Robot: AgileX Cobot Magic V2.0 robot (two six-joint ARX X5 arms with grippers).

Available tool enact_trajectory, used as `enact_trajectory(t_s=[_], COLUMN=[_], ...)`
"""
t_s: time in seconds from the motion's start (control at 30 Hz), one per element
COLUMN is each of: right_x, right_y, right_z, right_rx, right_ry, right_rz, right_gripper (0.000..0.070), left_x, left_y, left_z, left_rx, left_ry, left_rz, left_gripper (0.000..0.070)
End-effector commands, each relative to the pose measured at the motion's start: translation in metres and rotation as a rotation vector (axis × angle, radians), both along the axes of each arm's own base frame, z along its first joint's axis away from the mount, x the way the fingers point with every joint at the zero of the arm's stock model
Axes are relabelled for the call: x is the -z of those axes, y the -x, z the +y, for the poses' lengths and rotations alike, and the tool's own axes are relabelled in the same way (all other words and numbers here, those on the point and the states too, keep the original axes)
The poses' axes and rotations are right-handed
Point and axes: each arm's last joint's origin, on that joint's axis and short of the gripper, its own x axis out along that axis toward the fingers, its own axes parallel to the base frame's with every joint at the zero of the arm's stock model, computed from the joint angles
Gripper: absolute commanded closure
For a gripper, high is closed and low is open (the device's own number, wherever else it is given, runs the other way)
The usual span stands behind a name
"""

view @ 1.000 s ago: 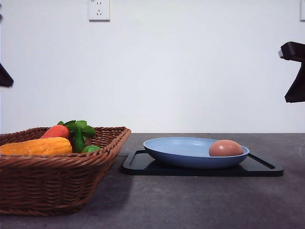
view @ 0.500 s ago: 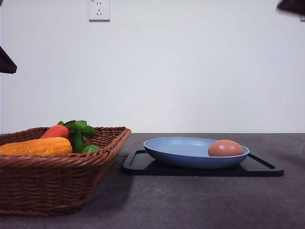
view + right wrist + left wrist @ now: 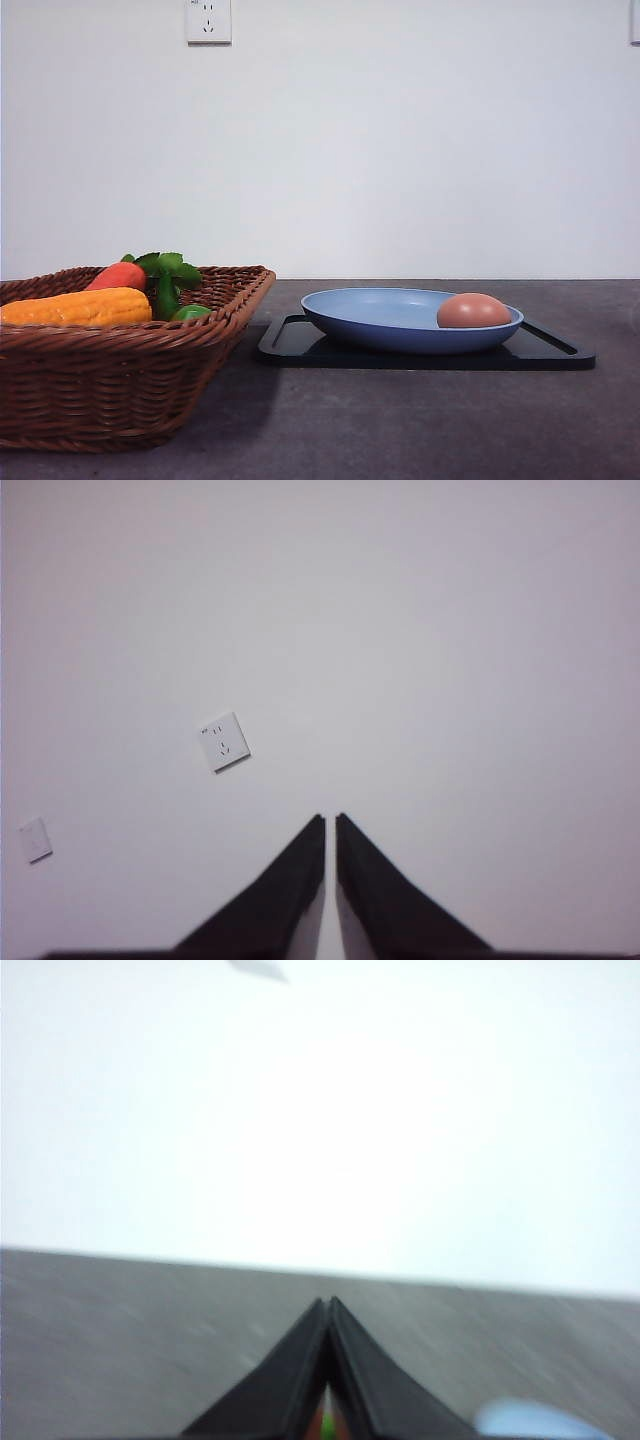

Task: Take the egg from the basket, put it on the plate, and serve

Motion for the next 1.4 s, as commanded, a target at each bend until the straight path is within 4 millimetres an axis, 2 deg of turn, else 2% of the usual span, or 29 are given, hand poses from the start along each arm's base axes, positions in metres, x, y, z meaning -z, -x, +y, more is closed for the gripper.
enact_trajectory(t_s=[0.0,0.2,0.4,0.7,1.37], right_x=[-0.001,-0.001,-0.001,-0.001,-0.001], right_y=[0.000,0.000,0.000,0.000,0.000], right_z=[0.001,0.001,0.001,0.001,0.001], right_rx=[-0.009,-0.009,-0.009,-0.009,-0.009], right_ry=[-0.010,-0.010,-0.010,-0.010,-0.010], right_rz=[-0.002,-0.002,-0.002,-0.002,-0.002], right_gripper=[0.0700,0.0700,0.0700,0.0700,0.0700], left_x=[0.009,0.047,0.086,0.119,0.121], left_y=[-0.003,-0.015,-0.026,-0.030,-0.030], left_z=[0.003,0.014,0.019,0.020,0.020], left_rx=[-0.054,-0.216,-0.267,-0.266,-0.265], left_ry=[-0.018,-0.042,-0.046,-0.055,-0.059], left_rz=[0.018,0.132,0.244,0.365,0.375], left_gripper=[0.0700,0.0700,0.0700,0.0700,0.0700])
